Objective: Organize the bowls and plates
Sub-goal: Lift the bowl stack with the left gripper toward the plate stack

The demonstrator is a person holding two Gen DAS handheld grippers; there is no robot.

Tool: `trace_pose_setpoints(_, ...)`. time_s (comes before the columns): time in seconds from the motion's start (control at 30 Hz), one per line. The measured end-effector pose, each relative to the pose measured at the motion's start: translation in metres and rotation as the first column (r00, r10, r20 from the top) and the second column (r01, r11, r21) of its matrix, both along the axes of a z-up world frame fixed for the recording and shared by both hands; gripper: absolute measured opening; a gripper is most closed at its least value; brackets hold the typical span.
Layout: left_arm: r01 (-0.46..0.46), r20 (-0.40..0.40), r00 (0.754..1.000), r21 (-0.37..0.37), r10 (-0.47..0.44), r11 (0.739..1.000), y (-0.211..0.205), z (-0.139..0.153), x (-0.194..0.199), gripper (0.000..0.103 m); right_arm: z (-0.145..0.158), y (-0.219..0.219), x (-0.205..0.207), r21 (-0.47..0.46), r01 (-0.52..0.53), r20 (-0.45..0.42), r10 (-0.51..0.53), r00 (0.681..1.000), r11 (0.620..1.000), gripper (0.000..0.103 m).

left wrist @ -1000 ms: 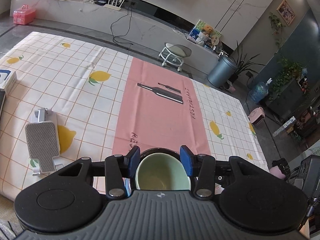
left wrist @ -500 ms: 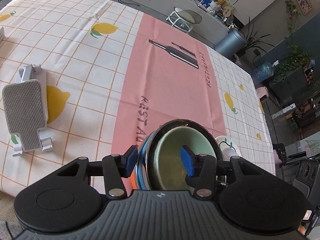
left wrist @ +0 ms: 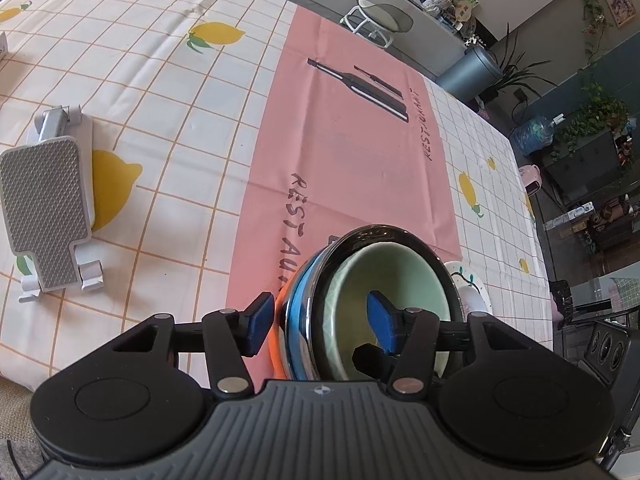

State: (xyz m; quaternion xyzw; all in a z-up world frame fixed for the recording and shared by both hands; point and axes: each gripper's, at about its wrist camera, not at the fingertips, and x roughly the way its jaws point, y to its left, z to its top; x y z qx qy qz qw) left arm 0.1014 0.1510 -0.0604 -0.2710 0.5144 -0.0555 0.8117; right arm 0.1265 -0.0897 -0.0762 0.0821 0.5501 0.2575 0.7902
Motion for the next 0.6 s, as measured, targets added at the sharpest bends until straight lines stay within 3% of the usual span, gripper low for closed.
trace_pose_setpoints(0.27, 0.022, -0.017, 1.000, 0.046, -0.022, 0.999, -0.004, -0.002, 0.001, 0.062, 0.002, 0.005, -0.003, -0.056, -0.011, 0.035, 0.013, 0.999, 0.998, 0.061)
trace_pose_setpoints(0.4, 0.029, -0.049, 0.998, 0.059, -0.026, 0.998, -0.005, -0.008, 0.004, 0.062, 0.001, 0.005, -0.002, -0.038, -0.008, 0.028, 0.009, 1.000, 0.999, 0.056)
trace_pose_setpoints(0.6, 0.028, -0.070, 0.997, 0.076, -0.022, 0.997, -0.004, -0.013, 0.003, 0.063, -0.004, 0.009, -0.001, -0.001, -0.028, 0.022, 0.028, 0.999, 1.000, 0.059)
